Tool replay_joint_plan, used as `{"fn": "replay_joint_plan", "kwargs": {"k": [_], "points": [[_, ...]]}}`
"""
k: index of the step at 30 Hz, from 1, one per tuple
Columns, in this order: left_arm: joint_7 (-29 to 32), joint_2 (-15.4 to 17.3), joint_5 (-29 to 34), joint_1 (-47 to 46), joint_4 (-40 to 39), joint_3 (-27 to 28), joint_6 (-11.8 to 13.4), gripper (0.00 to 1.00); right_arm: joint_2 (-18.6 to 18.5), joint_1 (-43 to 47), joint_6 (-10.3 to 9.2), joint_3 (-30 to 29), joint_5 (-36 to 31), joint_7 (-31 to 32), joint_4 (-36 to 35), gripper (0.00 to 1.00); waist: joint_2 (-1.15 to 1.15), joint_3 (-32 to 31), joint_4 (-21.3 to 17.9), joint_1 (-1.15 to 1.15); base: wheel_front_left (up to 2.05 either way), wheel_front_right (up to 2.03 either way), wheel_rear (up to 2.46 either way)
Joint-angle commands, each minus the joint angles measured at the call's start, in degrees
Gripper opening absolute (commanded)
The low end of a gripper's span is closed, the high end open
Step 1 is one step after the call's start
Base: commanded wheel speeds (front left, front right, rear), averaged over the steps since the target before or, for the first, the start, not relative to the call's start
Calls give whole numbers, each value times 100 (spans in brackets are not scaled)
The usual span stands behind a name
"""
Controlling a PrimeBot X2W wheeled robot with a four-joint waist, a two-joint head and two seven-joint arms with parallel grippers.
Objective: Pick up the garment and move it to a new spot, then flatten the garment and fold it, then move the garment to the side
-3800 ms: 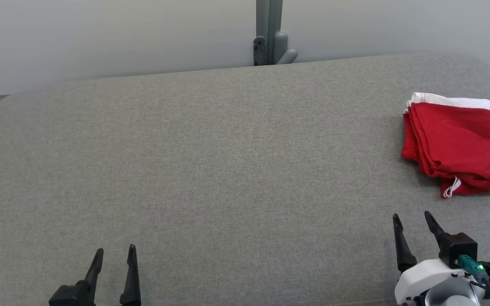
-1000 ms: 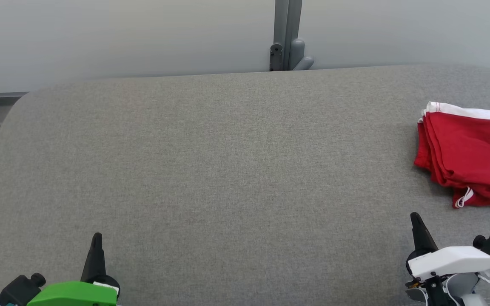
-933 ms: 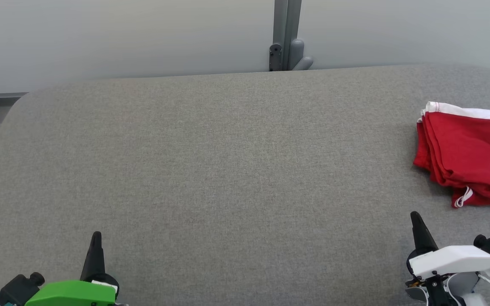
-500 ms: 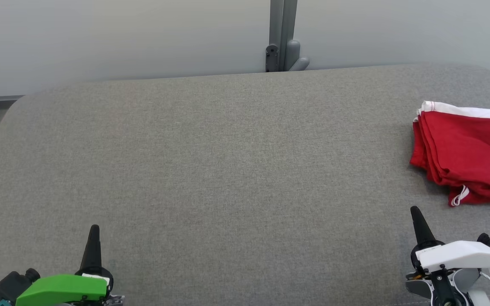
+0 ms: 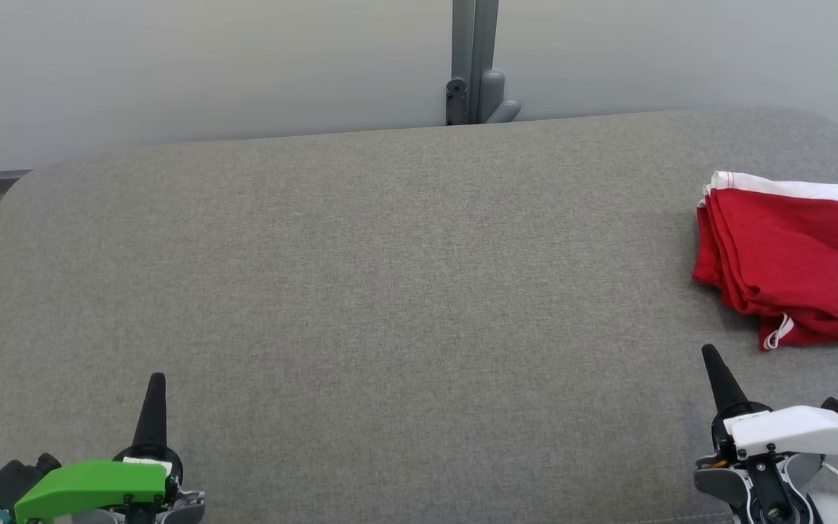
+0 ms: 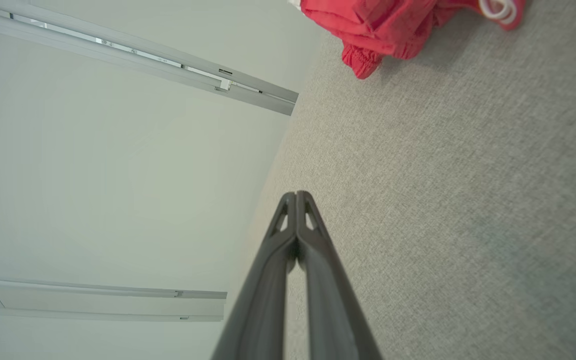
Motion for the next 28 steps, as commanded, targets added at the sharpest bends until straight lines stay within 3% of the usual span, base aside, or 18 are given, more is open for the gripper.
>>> {"fn": "replay_joint_plan", "kwargs": {"k": [1, 28], "points": [[32, 41, -125, -144, -54, 23, -10, 0, -38, -105, 2, -20, 129, 44, -64, 0, 29, -1, -5, 0, 0, 0, 0], [387, 23, -1305, -332, -125, 164, -14, 0, -50, -171, 2, -70, 1568, 366, -221, 0, 39, -36, -158, 0, 0, 0, 0]]}}
